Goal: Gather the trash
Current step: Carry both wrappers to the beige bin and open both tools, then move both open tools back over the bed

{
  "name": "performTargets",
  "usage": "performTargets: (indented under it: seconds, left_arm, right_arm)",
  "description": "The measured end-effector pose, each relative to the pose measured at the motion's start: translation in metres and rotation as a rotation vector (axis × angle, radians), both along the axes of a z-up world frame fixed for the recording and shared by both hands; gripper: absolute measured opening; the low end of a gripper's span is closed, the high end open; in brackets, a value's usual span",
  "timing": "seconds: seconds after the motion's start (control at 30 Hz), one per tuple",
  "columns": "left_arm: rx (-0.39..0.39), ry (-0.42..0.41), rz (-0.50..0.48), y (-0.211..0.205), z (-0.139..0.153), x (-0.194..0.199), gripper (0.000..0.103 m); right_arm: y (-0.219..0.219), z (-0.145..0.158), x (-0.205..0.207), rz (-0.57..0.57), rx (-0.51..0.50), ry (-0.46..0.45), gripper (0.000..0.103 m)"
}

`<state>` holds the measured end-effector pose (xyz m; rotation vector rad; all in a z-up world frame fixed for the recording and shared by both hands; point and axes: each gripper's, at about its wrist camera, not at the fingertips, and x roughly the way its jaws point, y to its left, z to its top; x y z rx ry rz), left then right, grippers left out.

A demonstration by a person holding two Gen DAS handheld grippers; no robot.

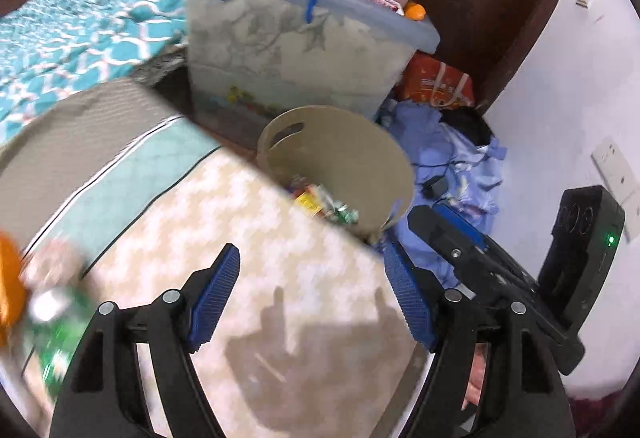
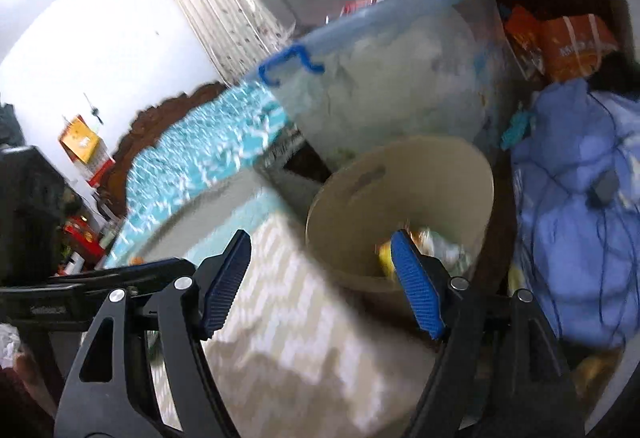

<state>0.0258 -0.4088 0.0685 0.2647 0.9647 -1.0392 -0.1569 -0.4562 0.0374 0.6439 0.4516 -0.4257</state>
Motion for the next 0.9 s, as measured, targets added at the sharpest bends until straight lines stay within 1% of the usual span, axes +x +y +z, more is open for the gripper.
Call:
performTargets:
  seconds: [0.07, 0.2, 0.3, 0.37, 0.43, 0.5, 0.63, 0.77, 0.8, 0.87, 0.9]
  left_arm:
    - [0.015, -0.022, 0.04, 0.028, -0.005, -0.006, 0.071]
    - [0.062, -0.072, 0.17, 0.096, -0.014, -0.011, 0.071]
    - [0.083, -0.083, 0.284, 0.149, -0.017, -0.011, 0.071]
    - [0.103, -0.108, 0.355, 0.179, -0.018, -0.011, 0.071]
    - [0.127, -0.151, 0.428, 0.209, -0.019, -0.015, 0.071]
    - [0.138, -0.173, 0.476, 0.233, -0.02, -0.015, 0.071]
    - [0.15, -0.186, 0.542, 0.27, -0.024, -0.018, 0.071]
    - [0.13, -0.197, 0.576, 0.297, -0.024, -0.021, 0.072]
    - [0.127, -0.204, 0.582, 0.302, -0.023, -0.023, 0.073]
    - [0.123, -0.218, 0.593, 0.31, -0.023, -0.026, 0.075]
    - [0.12, -0.222, 0.594, 0.313, -0.023, -0.027, 0.075]
  right_arm:
    - [0.021, -0.008, 0.001, 0.018, 0.025, 0.026, 0.074]
    - [0.065, -0.02, 0.007, 0.091, 0.041, 0.088, 0.074]
    - [0.092, -0.023, 0.012, 0.134, 0.037, 0.119, 0.074]
    - [0.106, -0.024, 0.015, 0.149, 0.039, 0.132, 0.074]
    - [0.124, -0.022, 0.018, 0.166, 0.039, 0.143, 0.074]
    - [0.143, -0.019, 0.019, 0.174, 0.03, 0.151, 0.074]
    - [0.172, -0.014, 0.022, 0.204, 0.007, 0.169, 0.074]
    - [0.194, -0.007, 0.021, 0.211, -0.021, 0.183, 0.075]
    - [0.196, -0.006, 0.021, 0.209, -0.025, 0.185, 0.076]
    - [0.204, -0.004, 0.019, 0.201, -0.028, 0.19, 0.082]
    - [0.206, -0.004, 0.019, 0.203, -0.025, 0.194, 0.082]
